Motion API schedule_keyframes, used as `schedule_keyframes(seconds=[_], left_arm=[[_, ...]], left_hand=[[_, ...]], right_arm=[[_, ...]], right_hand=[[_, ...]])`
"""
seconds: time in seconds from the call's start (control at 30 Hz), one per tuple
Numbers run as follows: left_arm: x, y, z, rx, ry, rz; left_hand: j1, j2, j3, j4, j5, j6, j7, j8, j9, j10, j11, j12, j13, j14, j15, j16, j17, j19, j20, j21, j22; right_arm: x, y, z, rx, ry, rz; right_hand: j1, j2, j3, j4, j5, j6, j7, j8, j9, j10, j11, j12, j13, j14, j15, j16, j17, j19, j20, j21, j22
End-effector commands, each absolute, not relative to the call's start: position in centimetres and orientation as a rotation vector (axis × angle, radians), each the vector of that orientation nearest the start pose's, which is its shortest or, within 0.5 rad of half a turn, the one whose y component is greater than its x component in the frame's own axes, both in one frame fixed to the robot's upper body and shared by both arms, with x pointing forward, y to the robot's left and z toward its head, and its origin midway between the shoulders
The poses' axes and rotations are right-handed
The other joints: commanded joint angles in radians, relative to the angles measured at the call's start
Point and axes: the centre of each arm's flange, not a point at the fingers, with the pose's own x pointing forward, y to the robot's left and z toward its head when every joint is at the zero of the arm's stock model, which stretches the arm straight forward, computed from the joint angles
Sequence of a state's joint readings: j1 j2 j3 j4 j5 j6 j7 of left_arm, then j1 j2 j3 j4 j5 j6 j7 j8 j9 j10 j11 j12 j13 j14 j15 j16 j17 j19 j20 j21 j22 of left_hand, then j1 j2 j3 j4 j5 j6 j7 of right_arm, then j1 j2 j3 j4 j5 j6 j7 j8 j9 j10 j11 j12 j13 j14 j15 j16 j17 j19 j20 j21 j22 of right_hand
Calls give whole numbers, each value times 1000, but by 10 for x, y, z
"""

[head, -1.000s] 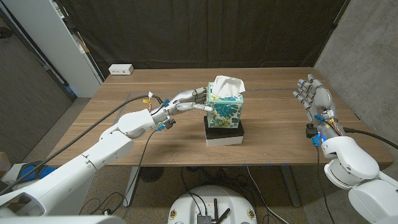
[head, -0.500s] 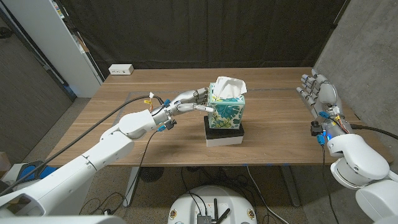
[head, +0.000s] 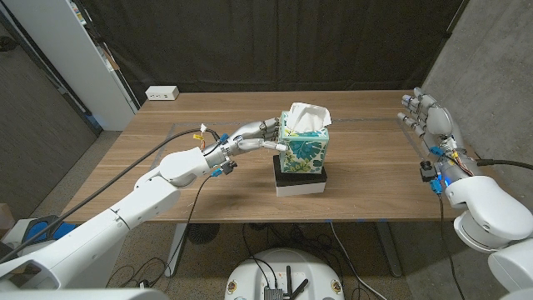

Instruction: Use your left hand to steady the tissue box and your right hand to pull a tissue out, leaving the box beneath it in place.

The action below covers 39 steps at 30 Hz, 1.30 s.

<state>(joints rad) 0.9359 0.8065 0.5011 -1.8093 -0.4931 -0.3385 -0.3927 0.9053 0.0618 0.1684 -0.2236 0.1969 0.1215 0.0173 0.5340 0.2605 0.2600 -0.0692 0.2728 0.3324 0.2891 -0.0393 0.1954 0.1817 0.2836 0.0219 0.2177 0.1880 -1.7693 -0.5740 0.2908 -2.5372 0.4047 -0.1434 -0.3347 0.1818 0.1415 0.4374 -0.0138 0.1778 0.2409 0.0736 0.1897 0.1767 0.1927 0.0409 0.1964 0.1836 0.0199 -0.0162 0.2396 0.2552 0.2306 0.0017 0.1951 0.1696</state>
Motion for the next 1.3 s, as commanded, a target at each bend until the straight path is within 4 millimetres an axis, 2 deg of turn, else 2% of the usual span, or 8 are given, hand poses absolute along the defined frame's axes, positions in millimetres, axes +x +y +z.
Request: schedule_keyframes(seconds=[0.03, 0.37, 0.47, 0.67, 0.87, 0.93, 1.0, 1.3], left_arm=[[518, 170, -6, 490, -767, -876], [525, 170, -4, 479, -761, -891], [526, 169, -3, 486, -759, -890], [529, 169, 0, 485, -760, -902], [530, 170, 1, 481, -770, -880], [532, 169, 1, 478, -763, -901], [535, 169, 1, 471, -747, -916], [541, 168, 5, 469, -745, -918]], left_hand=[[21, 61, 76, 62, 3, 7, -2, 7, 45, 8, 3, -2, 3, -2, -39, -4, 1, 3, -10, 3, 3], [19, 62, 79, 63, 3, 6, -2, 8, 46, 8, 6, -3, 4, -3, -39, -4, 1, 3, -10, 3, 3], [18, 62, 80, 63, 3, 7, -2, 8, 46, 9, 5, -3, 5, -2, -39, -4, 1, 3, -11, 3, 3], [18, 62, 83, 62, 3, 5, -2, 8, 47, 6, 7, -5, 6, -4, -38, -4, 0, 3, -11, 3, 3], [17, 62, 86, 62, 3, 4, -2, 9, 47, 7, 5, -5, 8, -4, -38, -4, 0, 3, -10, 3, 3], [17, 62, 86, 62, 3, 5, -2, 9, 47, 7, 5, -6, 8, -4, -39, -4, 0, 2, -10, 3, 3], [17, 62, 88, 62, 3, 4, -1, 9, 47, 8, 6, -5, 8, -5, -38, -5, 0, 3, -10, 3, 3], [16, 61, 91, 61, 3, 3, 0, 9, 48, 4, 8, -8, 10, -8, -38, -6, 0, 2, -10, 3, 3]], right_arm=[[351, -305, 14, -498, -750, -187], [345, -287, 22, -733, -728, -298], [348, -286, 22, -745, -726, -283], [344, -285, 22, -762, -777, -343], [338, -279, 25, -842, -795, -411], [338, -277, 26, -863, -817, -401], [337, -277, 27, -849, -820, -352], [334, -270, 26, -886, -823, -438]], right_hand=[[13, 27, 9, -6, 1, -1, -12, -2, 3, 4, -9, -3, 4, 1, -18, -1, 0, -4, -4, -1, 3], [29, 36, 23, -14, 2, 22, -42, 6, 4, 27, -41, 4, 4, 20, -61, 4, -4, -4, -15, -1, 3], [41, 34, 30, -24, 3, 22, -57, 5, 4, 24, -52, 1, 4, 17, -78, 0, -9, -9, -18, -3, 3], [49, 33, 34, -32, 3, 13, -65, 1, 4, 14, -57, -3, 4, 11, -70, -4, -12, -16, -27, -4, 3], [48, 54, 47, -14, 2, 17, -72, 2, 4, 20, -64, 0, 4, 20, -84, 2, -8, 15, -60, 8, 4], [49, 52, 49, -14, 1, 23, -73, 4, 4, 24, -65, 1, 4, 21, -87, 3, -8, 4, -66, 3, 3], [52, 50, 51, -14, 1, 32, -75, 7, 4, 32, -66, 3, 4, 28, -94, 5, -9, 2, -63, 2, 3], [67, 45, 62, -26, 4, 42, -77, 9, 4, 40, -70, 5, 4, 35, -101, 4, -15, 3, -65, 2, 3]])
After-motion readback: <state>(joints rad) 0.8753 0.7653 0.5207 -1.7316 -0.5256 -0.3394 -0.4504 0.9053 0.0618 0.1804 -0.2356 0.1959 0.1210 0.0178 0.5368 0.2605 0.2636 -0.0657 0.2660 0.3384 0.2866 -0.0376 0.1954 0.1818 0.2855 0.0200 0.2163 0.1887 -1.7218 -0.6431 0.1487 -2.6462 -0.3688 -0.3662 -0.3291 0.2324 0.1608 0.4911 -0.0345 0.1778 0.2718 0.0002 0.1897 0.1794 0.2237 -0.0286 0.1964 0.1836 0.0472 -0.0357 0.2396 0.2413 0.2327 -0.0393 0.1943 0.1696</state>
